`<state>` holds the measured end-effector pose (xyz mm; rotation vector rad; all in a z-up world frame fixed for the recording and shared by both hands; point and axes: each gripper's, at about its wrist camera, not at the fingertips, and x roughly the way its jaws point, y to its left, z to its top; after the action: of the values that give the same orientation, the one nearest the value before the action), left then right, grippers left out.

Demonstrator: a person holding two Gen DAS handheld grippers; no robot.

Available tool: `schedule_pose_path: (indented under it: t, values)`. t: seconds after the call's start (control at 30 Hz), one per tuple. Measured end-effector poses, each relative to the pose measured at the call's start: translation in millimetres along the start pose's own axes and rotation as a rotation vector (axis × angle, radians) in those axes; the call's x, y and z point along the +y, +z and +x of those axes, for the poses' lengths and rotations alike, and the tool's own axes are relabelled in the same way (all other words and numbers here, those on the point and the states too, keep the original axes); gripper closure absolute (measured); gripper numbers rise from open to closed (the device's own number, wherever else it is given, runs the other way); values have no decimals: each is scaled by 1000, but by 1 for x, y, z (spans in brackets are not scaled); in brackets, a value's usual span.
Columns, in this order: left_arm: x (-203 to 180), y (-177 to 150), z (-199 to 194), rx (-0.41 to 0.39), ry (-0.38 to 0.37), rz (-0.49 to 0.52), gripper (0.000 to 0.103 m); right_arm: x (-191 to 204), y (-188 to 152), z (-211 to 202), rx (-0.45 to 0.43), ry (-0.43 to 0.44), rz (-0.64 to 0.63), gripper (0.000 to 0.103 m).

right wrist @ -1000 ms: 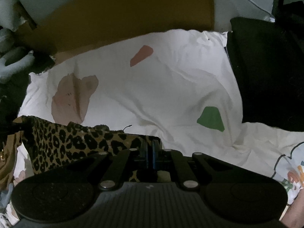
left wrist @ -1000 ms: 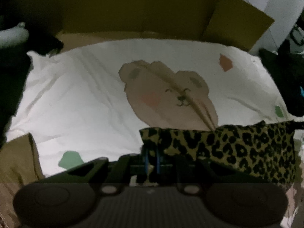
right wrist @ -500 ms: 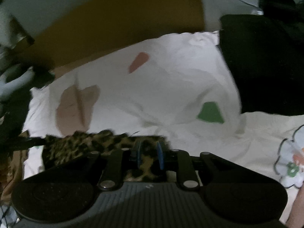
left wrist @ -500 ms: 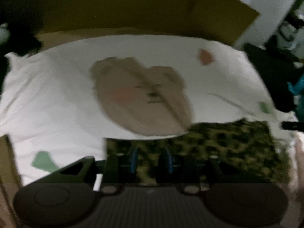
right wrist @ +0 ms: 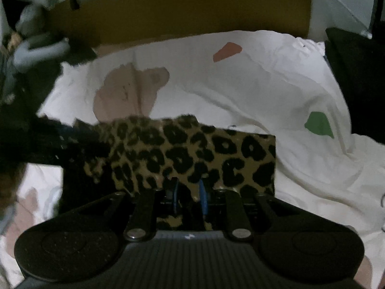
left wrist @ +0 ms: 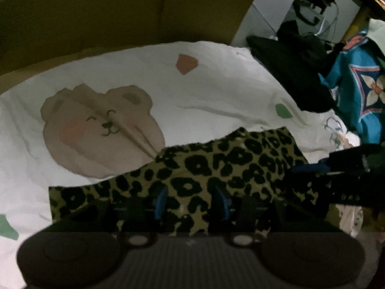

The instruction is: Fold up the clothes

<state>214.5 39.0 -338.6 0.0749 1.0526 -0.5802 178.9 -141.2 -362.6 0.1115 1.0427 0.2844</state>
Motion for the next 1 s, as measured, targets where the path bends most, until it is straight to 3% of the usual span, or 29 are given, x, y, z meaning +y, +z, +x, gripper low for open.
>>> schedule_pose_path:
  t: [0.13,0.4,0.67,1.0]
  values:
    - [1,-7,7,4,-1,-4,55,2,-7,9,11,-26,-2,76]
    - [1,-3,29,1,16,-5,52,8,11,29,-5,-55,3,76]
    - [4,6,39,-17,19,-7,50,1,26,48,15,-26,40,75]
    - [2,27,55,-14,30,2,63,1,36,52,-33,-37,56,75]
